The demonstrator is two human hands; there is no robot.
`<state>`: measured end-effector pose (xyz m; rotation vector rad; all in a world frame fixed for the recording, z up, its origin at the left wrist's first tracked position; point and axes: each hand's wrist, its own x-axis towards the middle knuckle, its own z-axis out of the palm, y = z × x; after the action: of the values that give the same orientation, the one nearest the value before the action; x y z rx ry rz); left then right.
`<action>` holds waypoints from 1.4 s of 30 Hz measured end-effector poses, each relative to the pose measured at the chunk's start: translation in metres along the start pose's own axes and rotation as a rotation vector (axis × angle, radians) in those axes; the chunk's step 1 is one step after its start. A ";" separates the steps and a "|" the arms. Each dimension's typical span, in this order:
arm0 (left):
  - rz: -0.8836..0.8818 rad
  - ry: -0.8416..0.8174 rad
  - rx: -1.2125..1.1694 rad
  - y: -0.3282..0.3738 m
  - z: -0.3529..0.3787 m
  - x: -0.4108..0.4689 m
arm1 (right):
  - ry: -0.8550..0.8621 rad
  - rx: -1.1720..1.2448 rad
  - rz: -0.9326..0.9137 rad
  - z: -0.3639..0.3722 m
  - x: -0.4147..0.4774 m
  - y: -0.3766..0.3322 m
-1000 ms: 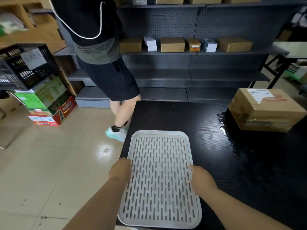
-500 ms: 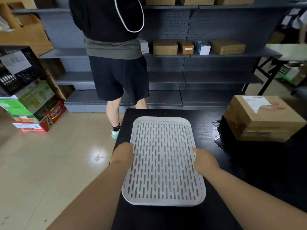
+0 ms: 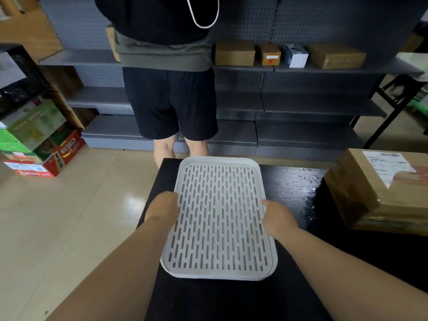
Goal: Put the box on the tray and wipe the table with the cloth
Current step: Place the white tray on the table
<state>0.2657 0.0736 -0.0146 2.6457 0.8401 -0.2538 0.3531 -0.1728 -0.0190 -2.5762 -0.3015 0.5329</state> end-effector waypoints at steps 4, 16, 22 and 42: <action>-0.017 0.008 -0.025 -0.001 0.004 0.011 | -0.016 -0.030 -0.015 0.007 0.014 0.002; -0.031 0.081 -0.021 0.007 -0.002 0.002 | 0.081 -0.110 -0.070 0.001 0.004 -0.003; 0.176 0.254 0.145 0.020 -0.018 -0.032 | 0.258 -0.249 -0.157 -0.013 -0.032 -0.016; 0.379 0.447 0.311 0.038 -0.022 -0.220 | 0.467 -0.208 -0.135 -0.026 -0.222 0.019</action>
<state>0.1121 -0.0618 0.0762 3.1440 0.4201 0.3438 0.1661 -0.2673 0.0625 -2.7543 -0.3774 -0.1617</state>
